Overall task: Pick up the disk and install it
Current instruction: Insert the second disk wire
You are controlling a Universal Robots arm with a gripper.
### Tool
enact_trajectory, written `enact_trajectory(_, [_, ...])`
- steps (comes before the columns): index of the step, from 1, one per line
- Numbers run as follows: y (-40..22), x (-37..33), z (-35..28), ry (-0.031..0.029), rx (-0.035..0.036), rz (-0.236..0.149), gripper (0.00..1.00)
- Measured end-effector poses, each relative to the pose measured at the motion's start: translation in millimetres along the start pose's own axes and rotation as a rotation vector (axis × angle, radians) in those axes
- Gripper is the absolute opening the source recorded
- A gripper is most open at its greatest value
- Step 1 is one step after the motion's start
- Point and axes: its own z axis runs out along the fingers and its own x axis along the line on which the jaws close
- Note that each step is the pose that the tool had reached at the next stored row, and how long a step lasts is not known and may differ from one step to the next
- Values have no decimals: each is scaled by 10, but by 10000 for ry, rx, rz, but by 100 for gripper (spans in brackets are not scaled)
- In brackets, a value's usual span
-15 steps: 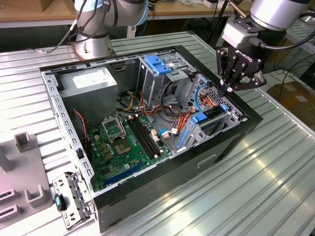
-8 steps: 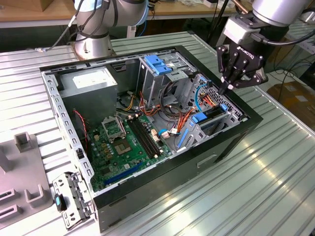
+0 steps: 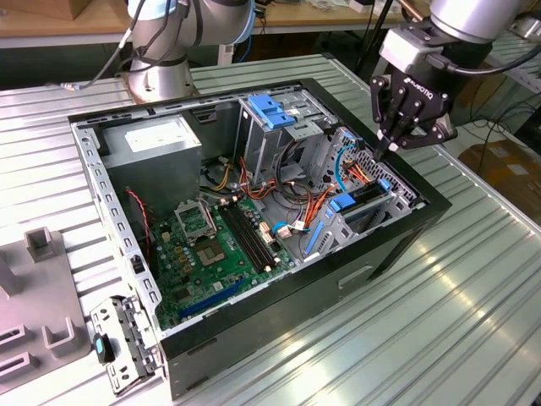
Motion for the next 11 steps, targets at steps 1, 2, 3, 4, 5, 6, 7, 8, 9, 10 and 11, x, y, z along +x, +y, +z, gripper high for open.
enact_trajectory(1, [0, -18, 0, 4, 0, 0, 11])
enact_trajectory(2, [0, -36, 0, 5, 1, 0, 11])
enact_trajectory(3, [0, -40, 0, 5, 0, 0, 11])
enact_trajectory(4, [5, -43, 1, 4, 1, 1, 11])
enact_trajectory(5, [11, -43, 1, 4, 0, 1, 11])
enact_trajectory(6, [15, -44, 0, 4, 1, 1, 11])
enact_trajectory(7, [23, -44, 0, 2, 1, 1, 11])
enact_trajectory(8, [31, -44, 0, 0, 0, 0, 11])
enact_trajectory(9, [51, -44, 0, 0, 0, 0, 11])
enact_trajectory(10, [64, -44, 0, -1, 0, 0, 11])
enact_trajectory(11, [76, -45, -1, 0, 0, 0, 11])
